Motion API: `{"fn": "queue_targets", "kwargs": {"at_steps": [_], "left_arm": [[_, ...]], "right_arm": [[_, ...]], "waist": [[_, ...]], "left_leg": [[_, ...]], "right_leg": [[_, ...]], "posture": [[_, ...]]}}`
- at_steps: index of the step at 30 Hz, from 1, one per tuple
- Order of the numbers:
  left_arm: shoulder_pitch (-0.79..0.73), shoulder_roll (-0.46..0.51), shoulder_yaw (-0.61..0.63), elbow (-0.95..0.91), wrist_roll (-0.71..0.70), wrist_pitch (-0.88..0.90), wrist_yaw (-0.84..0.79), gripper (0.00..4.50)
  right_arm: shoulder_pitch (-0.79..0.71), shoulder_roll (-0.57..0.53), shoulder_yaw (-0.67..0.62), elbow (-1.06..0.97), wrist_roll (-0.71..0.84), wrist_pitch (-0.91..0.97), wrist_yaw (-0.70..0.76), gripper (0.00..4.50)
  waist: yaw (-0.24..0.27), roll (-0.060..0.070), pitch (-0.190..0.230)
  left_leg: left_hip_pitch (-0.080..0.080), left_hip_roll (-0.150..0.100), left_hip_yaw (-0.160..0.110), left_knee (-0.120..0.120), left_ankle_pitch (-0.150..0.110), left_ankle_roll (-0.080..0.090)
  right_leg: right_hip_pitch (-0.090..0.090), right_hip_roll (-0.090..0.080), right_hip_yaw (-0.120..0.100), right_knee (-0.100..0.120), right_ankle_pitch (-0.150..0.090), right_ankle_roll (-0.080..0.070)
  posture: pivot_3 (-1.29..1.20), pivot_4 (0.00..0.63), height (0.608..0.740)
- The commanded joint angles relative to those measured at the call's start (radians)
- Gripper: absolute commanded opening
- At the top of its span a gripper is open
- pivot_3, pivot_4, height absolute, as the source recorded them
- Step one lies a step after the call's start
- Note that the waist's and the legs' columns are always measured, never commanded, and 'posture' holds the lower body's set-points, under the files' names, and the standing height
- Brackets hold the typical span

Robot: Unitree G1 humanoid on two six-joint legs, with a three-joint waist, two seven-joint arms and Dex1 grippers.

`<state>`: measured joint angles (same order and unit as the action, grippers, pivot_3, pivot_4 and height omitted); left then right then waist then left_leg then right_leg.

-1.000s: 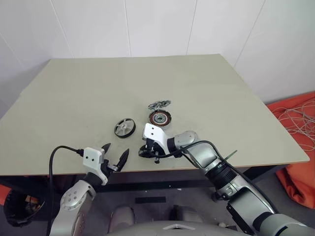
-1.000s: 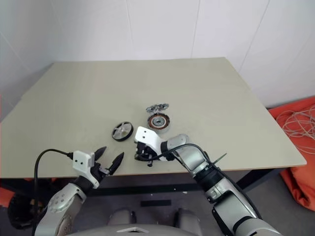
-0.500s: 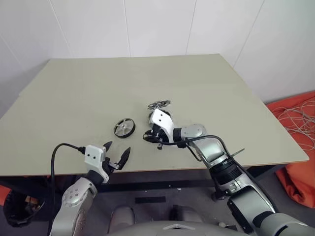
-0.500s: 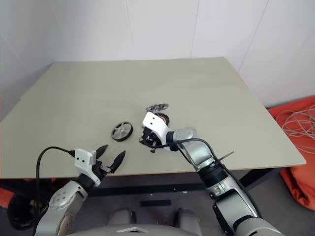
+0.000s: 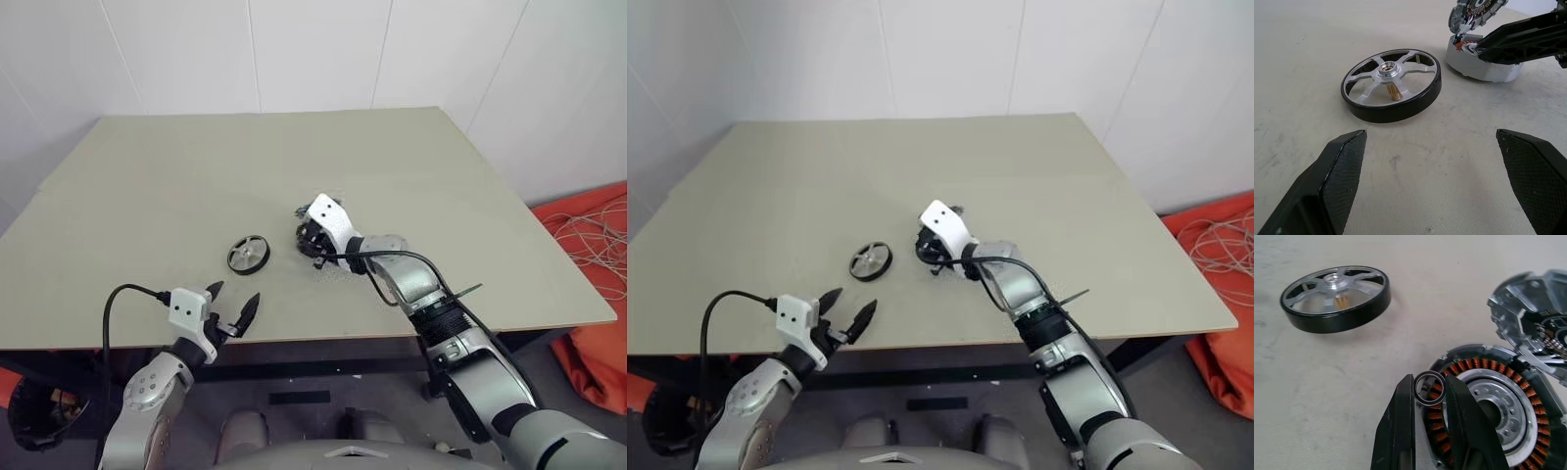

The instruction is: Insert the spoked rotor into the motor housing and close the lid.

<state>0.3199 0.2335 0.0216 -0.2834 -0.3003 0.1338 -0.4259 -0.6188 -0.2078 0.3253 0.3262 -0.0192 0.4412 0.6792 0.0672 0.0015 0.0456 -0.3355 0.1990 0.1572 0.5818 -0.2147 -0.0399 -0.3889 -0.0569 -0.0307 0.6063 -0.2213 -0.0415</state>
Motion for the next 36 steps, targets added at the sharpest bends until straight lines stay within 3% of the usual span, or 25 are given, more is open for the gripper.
{"fn": "queue_targets", "kwargs": {"at_steps": [1, 26, 36], "left_arm": [[-0.004, 0.0, 0.004, -0.044, -0.004, 0.004, 0.011, 4.5], [-0.007, 0.001, 0.003, -0.06, -0.009, 0.028, 0.022, 4.5], [-0.006, 0.002, 0.001, -0.064, -0.009, 0.034, 0.025, 4.5]], "right_arm": [[-0.05, 0.003, -0.039, 0.038, -0.001, -0.02, -0.03, 0.56], [-0.093, -0.011, -0.068, 0.136, -0.004, -0.049, -0.041, 0.56], [-0.087, -0.008, -0.079, 0.11, 0.008, -0.046, -0.039, 3.96]], "waist": [[0.0, 0.0, 0.0], [0.0, 0.0, 0.0], [0.0, 0.0, 0.0]], "left_leg": [[0.0, 0.0, 0.0, 0.0, 0.0, 0.0], [0.0, 0.0, 0.001, 0.0, 0.0, 0.0], [0.0, 0.0, 0.001, 0.0, 0.0, 0.0]], "right_leg": [[0.0, 0.0, 0.0, 0.0, 0.0, 0.0], [0.0, 0.0, 0.0, 0.0, 0.0, -0.001], [0.0, 0.0, 0.0, 0.0, 0.0, -0.001]], "posture": [[0.0, 0.0, 0.74], [0.0, 0.0, 0.74], [0.0, 0.0, 0.74]]}}
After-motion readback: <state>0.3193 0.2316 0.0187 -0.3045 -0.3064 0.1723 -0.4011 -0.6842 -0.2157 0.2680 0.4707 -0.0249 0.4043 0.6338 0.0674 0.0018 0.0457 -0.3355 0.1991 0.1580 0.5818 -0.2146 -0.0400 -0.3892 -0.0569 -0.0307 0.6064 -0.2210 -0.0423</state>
